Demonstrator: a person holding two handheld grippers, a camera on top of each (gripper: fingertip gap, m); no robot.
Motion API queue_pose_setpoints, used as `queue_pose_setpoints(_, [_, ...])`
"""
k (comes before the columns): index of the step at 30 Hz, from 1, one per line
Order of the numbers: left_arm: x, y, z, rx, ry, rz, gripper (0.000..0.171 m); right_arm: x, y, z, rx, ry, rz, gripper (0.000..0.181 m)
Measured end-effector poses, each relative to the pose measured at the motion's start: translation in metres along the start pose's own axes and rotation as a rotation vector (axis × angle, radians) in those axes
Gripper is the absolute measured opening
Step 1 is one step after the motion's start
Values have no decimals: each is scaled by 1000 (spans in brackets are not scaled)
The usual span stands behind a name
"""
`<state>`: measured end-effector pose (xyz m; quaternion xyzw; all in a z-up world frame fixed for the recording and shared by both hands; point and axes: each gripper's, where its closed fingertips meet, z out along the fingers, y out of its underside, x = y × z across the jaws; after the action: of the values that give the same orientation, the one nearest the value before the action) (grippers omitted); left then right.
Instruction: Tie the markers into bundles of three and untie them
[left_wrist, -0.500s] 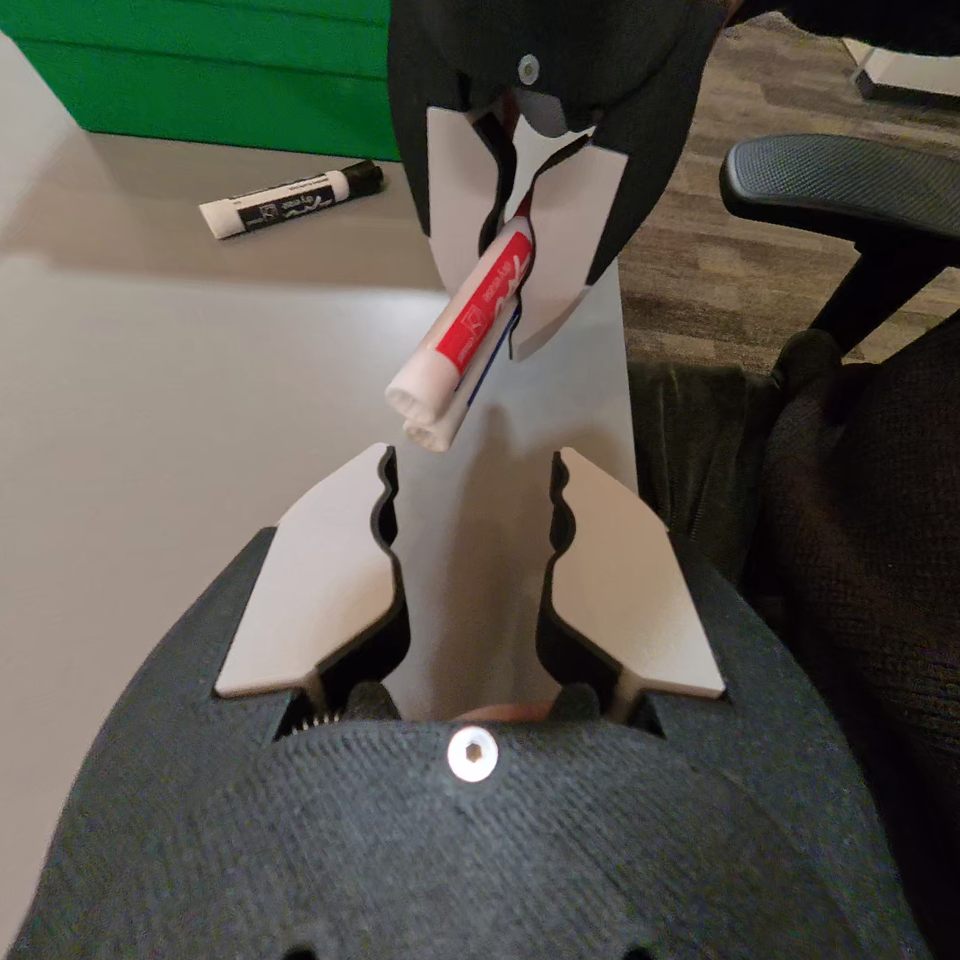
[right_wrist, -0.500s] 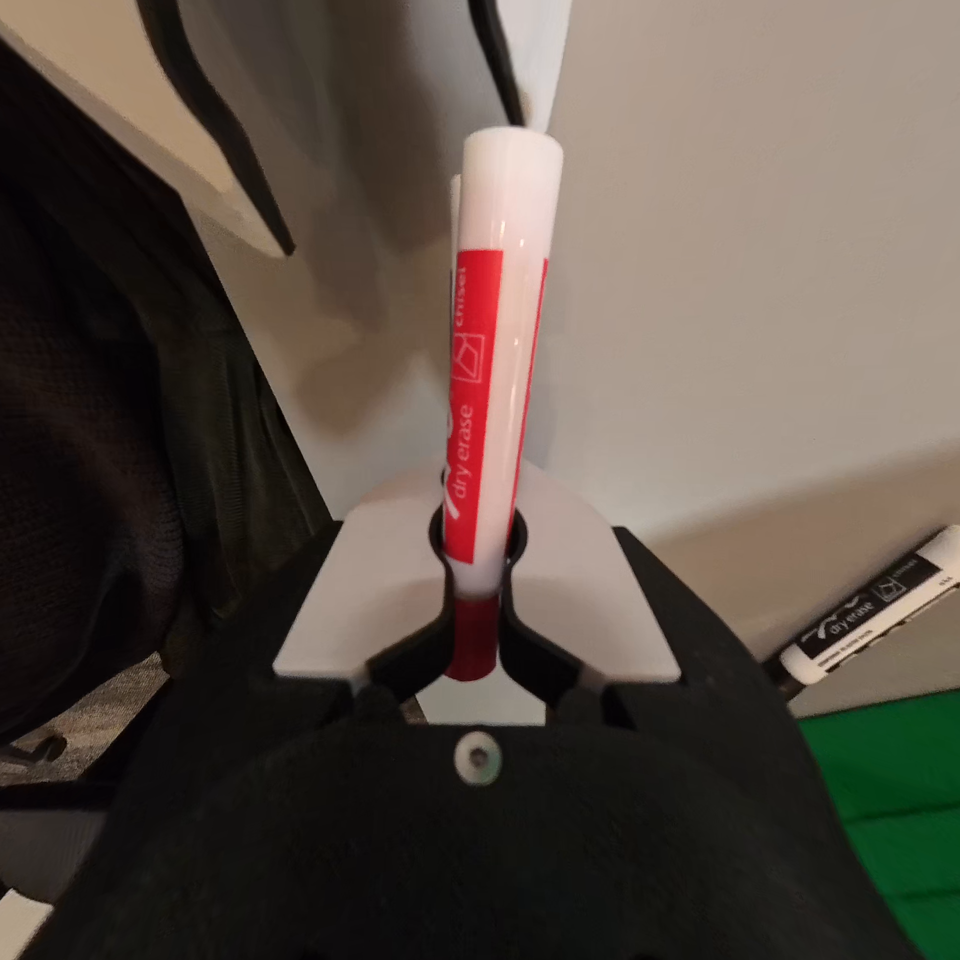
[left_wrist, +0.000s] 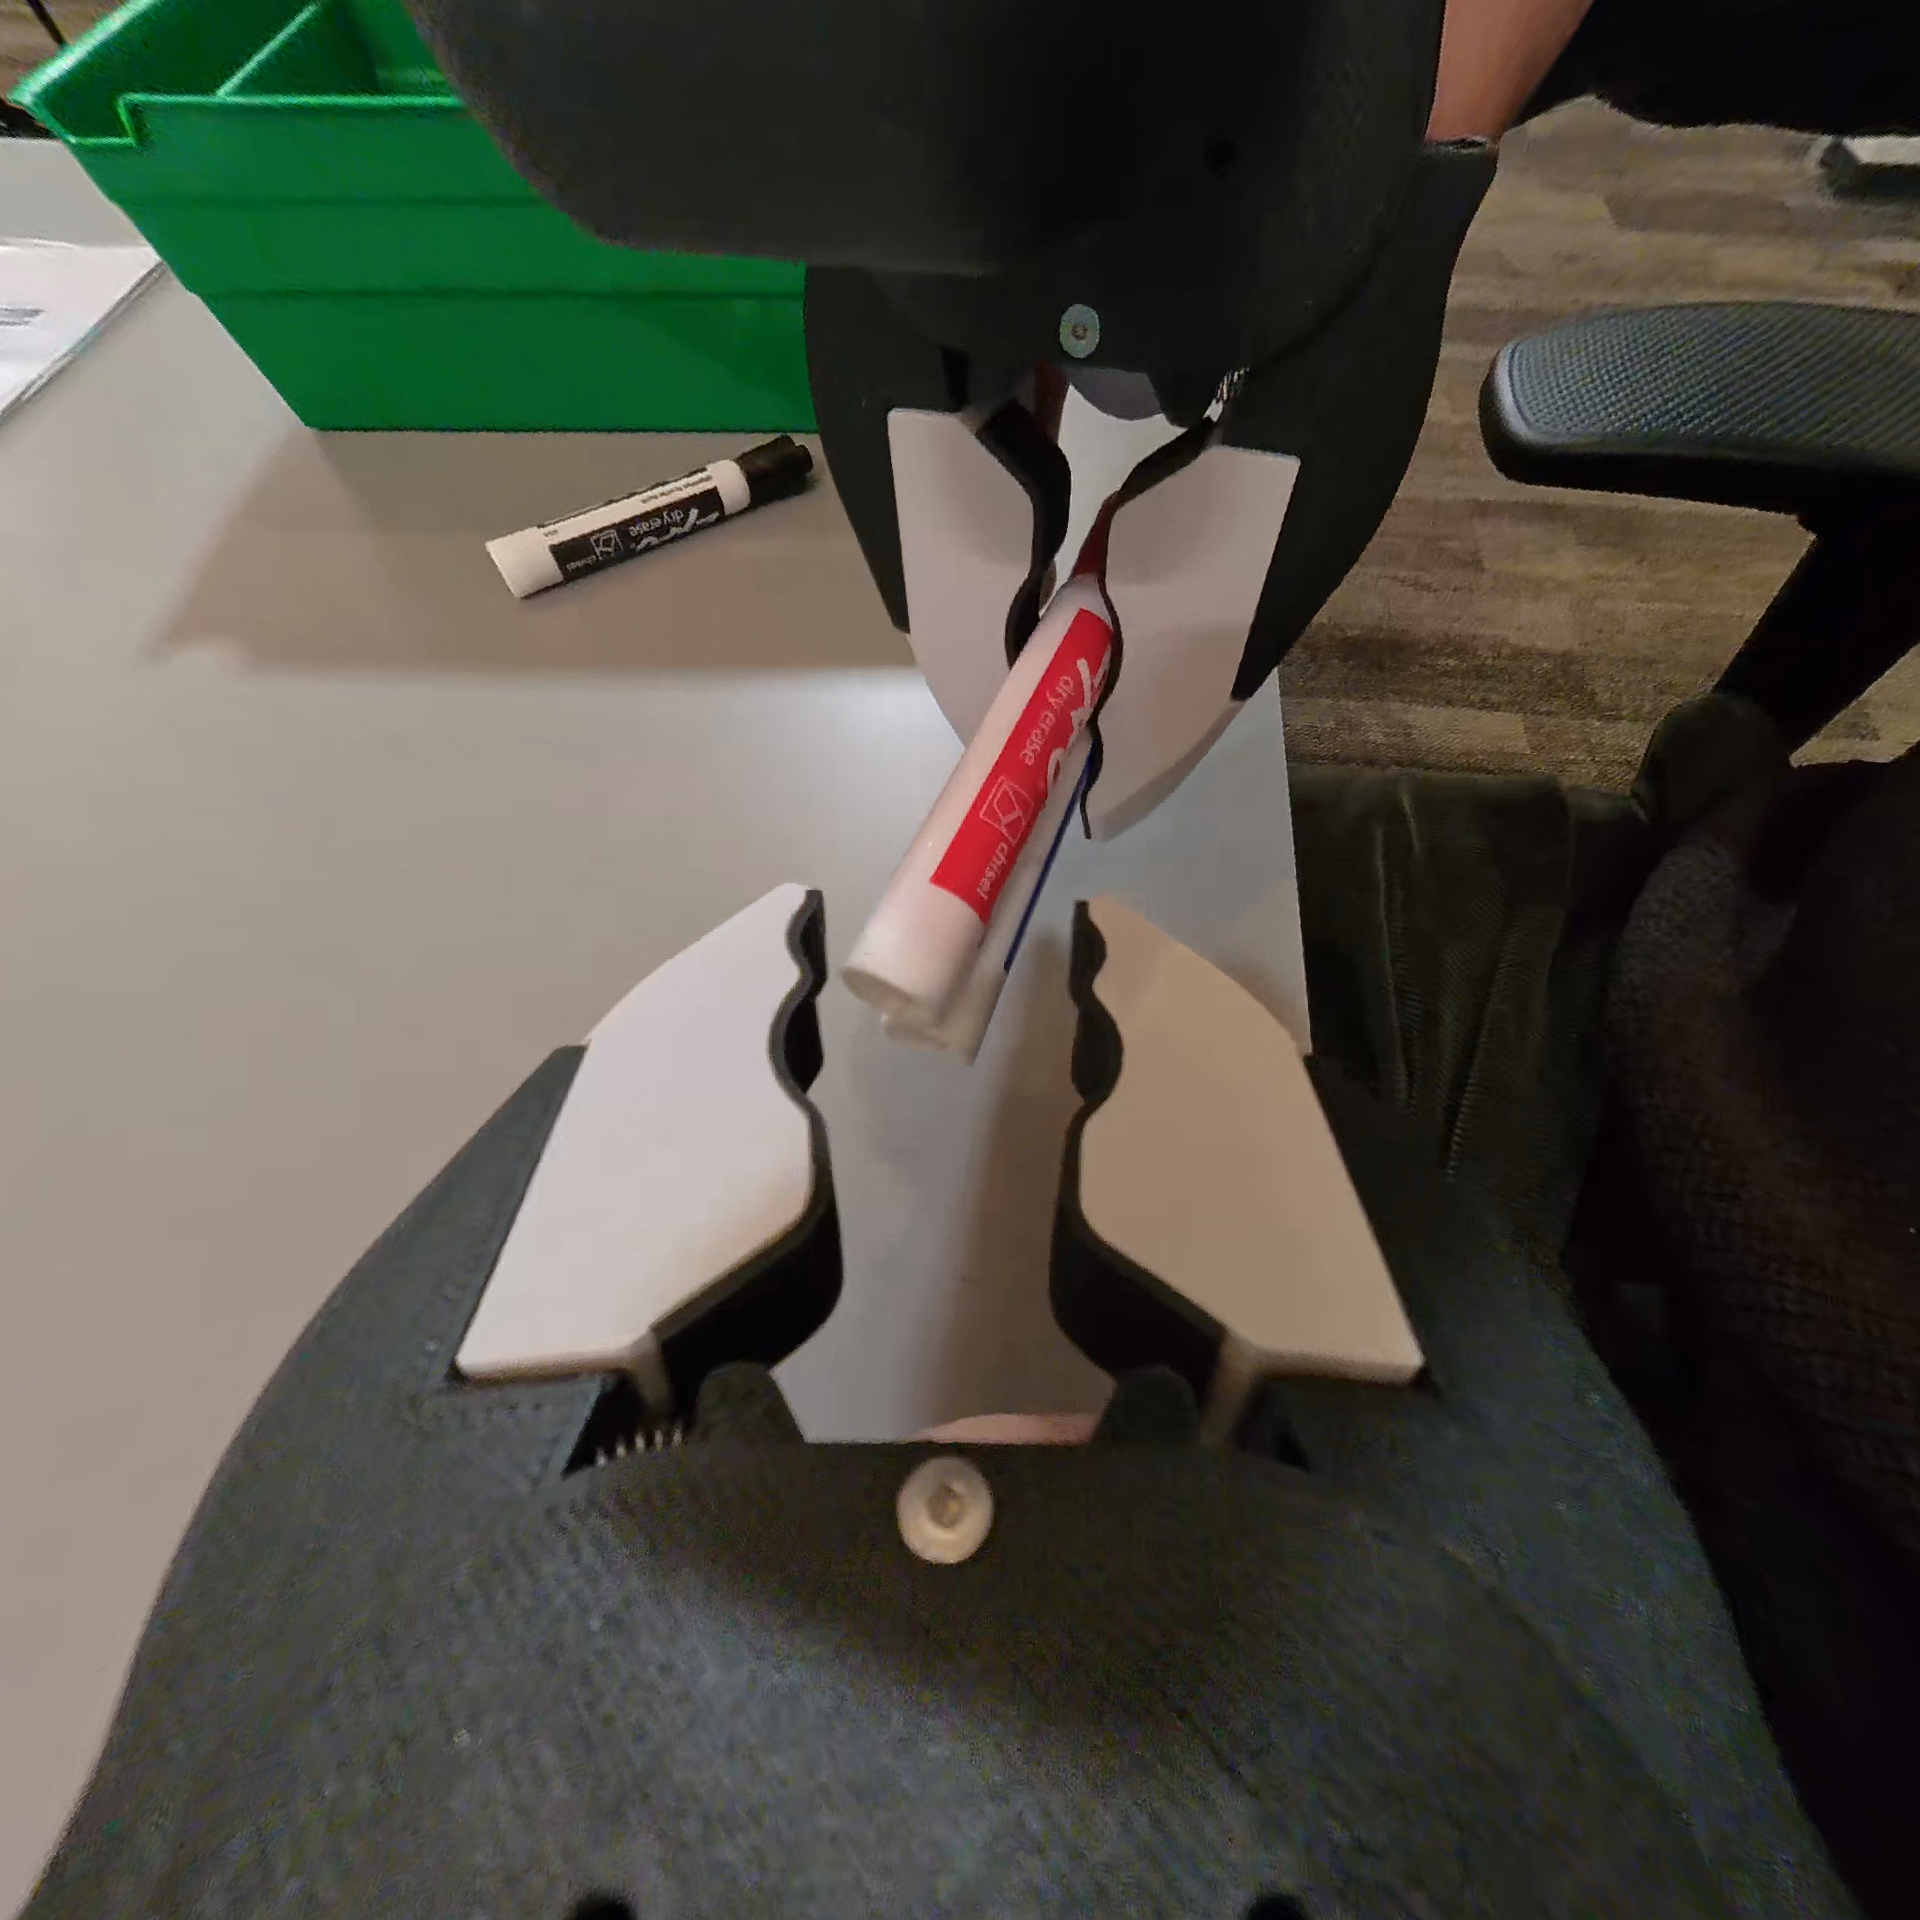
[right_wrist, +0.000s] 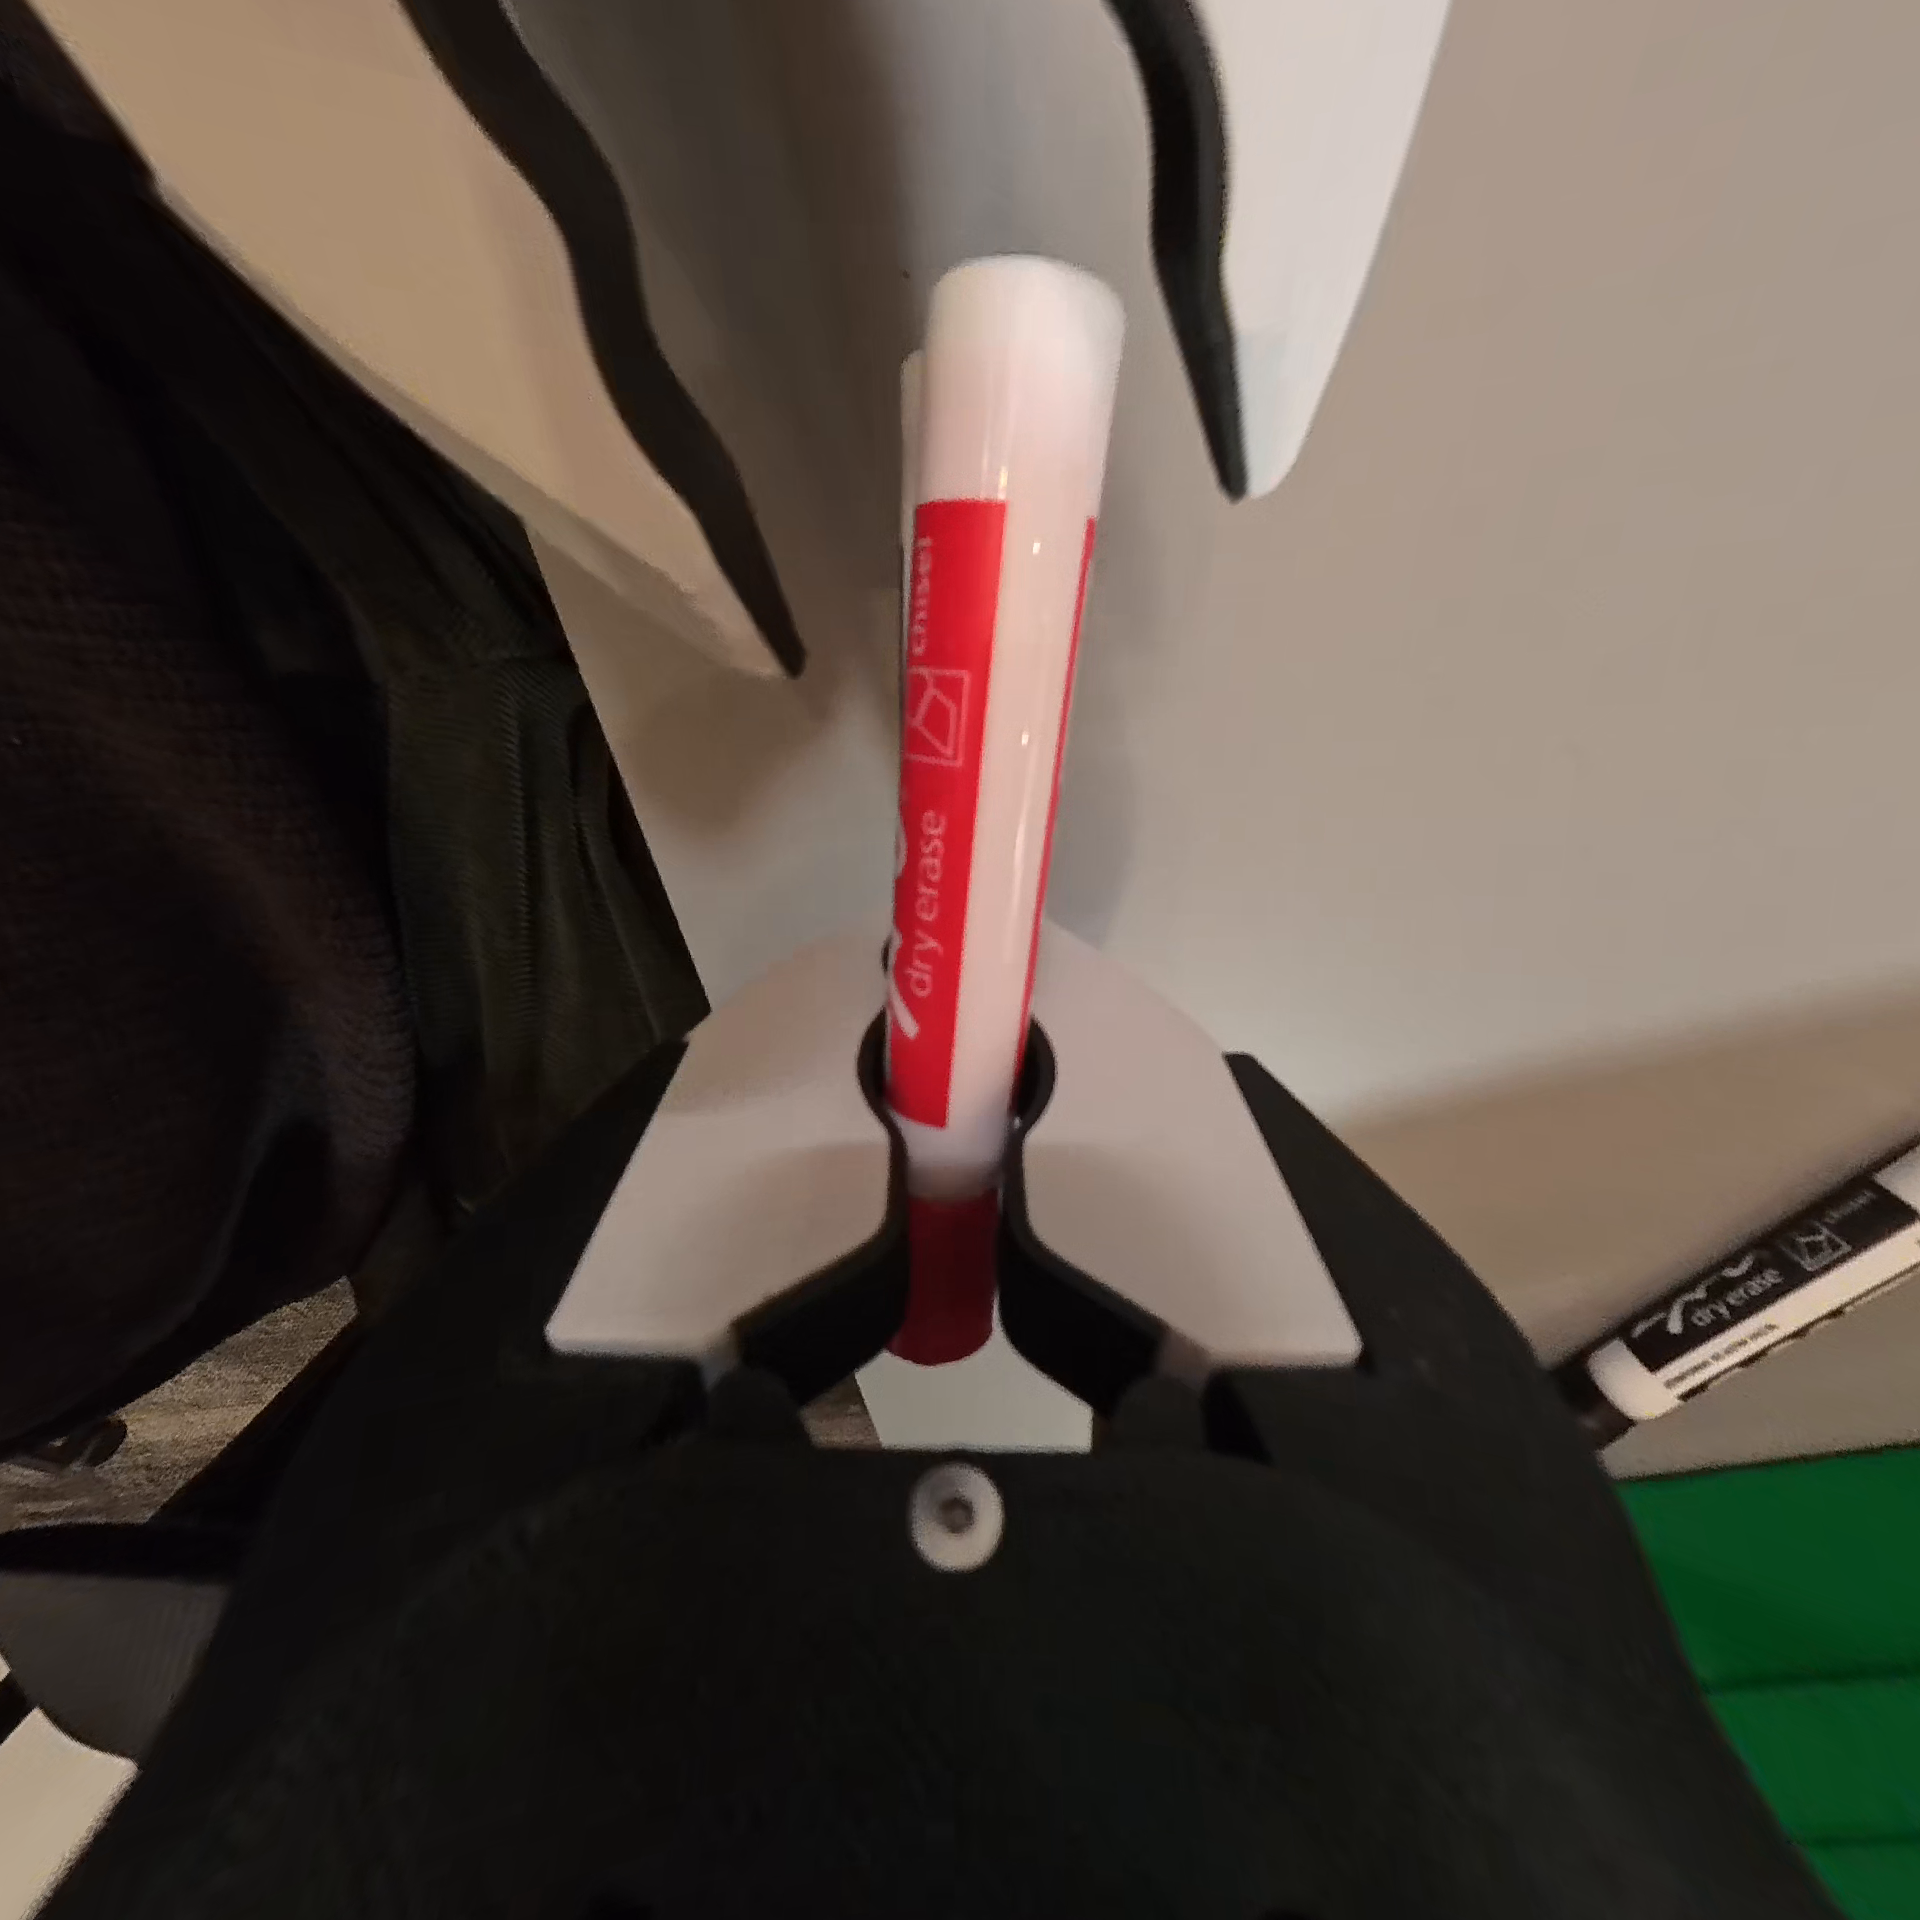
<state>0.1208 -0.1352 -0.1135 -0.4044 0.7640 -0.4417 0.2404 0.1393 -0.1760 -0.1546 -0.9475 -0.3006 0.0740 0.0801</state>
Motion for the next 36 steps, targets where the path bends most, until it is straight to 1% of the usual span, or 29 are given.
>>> queue_pose_setpoints(1, [-1,-1,0,3,-9,2,41,0,0,0,1,0,1,14])
queue_pose_setpoints(4, [-2,-2,-2,6,-11,0,34,1,0,-1,3,2,10,14])
queue_pose_setpoints(7, [-4,-3,-4,19,-7,-9,30,4,1,-1,7,5,24,15])
queue_pose_setpoints(10, [-5,-3,-5,22,-5,-14,31,6,2,-1,7,4,31,15])
queue_pose_setpoints(16, [-5,0,-5,12,1,-21,38,5,2,-2,-1,7,22,15])
queue_pose_setpoints(24, [-8,0,-7,15,-2,-34,38,3,0,-2,-4,3,13,15])
queue_pose_setpoints(31, [-10,3,-8,7,6,-46,43,3,0,-2,-2,2,14,15])
queue_pose_setpoints(36, [-9,9,-7,-19,13,-43,46,3,1,-2,-2,1,16,15])
